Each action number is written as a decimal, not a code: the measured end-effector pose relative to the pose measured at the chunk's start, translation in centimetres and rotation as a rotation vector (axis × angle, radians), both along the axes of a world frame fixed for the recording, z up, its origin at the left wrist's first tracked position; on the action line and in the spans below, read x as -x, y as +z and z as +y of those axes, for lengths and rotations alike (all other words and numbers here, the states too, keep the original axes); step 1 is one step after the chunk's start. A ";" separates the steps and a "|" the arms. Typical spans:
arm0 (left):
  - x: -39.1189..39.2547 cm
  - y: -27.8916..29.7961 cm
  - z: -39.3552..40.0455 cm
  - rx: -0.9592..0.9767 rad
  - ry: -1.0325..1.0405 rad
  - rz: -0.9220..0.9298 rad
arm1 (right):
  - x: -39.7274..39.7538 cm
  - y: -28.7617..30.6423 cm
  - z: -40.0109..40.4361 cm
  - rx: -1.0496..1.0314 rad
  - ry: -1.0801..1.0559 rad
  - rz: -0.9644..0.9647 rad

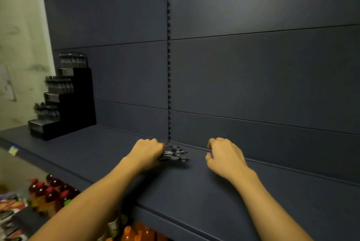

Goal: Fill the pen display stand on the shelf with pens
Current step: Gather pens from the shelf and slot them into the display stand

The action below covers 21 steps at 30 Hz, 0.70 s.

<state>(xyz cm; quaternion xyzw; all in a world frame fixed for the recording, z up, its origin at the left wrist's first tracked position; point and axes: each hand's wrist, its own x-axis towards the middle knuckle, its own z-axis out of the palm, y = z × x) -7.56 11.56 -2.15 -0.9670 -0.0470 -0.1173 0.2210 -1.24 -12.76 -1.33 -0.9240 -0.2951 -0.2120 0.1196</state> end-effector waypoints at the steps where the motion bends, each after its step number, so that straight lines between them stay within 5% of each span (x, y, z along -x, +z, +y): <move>1: 1.1 0.1 1.3 -0.006 0.007 -0.006 | 0.7 -0.1 1.3 0.003 0.015 0.001; 21: 15.0 0.3 22.8 -0.035 0.160 -0.019 | 10.9 -1.3 25.2 0.024 0.186 -0.008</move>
